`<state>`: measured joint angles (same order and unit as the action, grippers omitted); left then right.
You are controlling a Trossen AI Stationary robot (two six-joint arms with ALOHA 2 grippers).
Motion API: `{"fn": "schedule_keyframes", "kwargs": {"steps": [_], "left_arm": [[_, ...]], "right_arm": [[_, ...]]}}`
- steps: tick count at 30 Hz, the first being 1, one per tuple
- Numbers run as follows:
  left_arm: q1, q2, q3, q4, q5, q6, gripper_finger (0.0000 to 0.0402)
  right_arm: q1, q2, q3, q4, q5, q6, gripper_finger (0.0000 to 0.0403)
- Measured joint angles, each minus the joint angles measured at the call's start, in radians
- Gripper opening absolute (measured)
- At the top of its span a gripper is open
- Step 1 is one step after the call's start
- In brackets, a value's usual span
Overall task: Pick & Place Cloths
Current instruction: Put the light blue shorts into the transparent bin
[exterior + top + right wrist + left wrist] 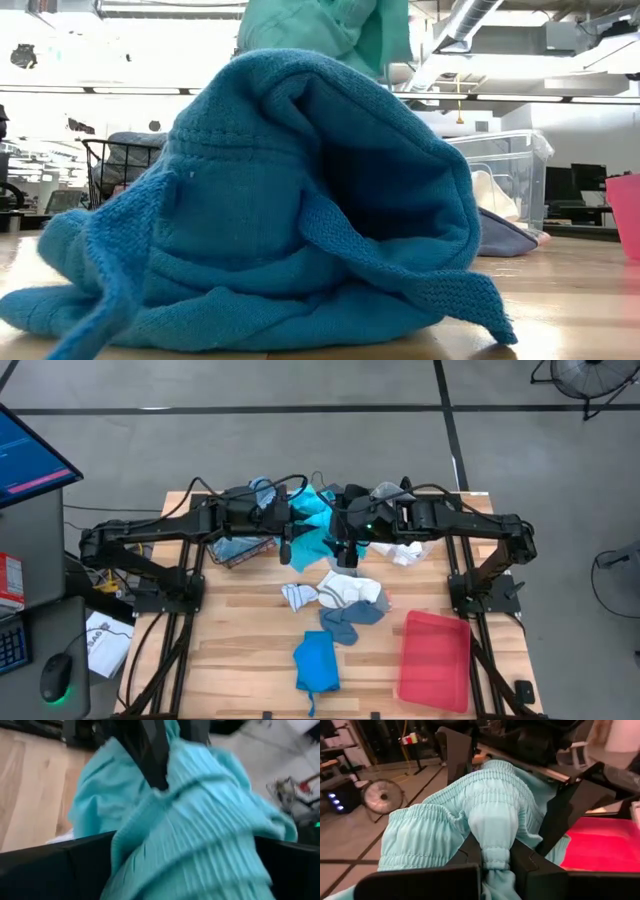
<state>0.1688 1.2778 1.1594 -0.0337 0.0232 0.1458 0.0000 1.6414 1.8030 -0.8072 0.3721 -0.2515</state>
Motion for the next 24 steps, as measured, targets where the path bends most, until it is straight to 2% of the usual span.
{"fn": "schedule_keyframes", "kwargs": {"steps": [4, 8, 10, 12, 13, 17, 24], "left_arm": [[0.0, -0.002, 0.0, 0.006, 0.01, -0.002, 0.0018], [0.0, -0.012, 0.0, 0.005, 0.011, -0.01, 0.0018], [0.0, -0.014, 0.0, 0.007, 0.037, -0.031, 0.0018], [0.0, -0.014, 0.0, 0.006, 0.047, -0.038, 0.0017], [0.0, -0.011, 0.0, 0.008, 0.05, -0.041, 0.0018], [0.001, -0.008, 0.001, 0.008, 0.044, -0.076, 0.0041], [0.0, -0.053, 0.003, -0.072, 0.038, -0.04, 0.0147]], "right_arm": [[-0.003, 0.0, 0.0, -0.01, -0.011, -0.018, 0.0295], [-0.012, 0.0, 0.0, -0.017, -0.053, -0.013, 0.021], [-0.008, -0.001, 0.0, -0.001, -0.066, -0.018, 0.0147], [-0.003, -0.001, 0.0, 0.012, -0.089, -0.028, 0.0065], [-0.003, -0.003, 0.0, 0.012, -0.102, -0.033, 0.0044], [-0.011, -0.002, 0.0, -0.006, -0.119, 0.012, 0.0047], [-0.01, -0.021, -0.002, -0.045, -0.083, 0.098, 0.0047]]}}
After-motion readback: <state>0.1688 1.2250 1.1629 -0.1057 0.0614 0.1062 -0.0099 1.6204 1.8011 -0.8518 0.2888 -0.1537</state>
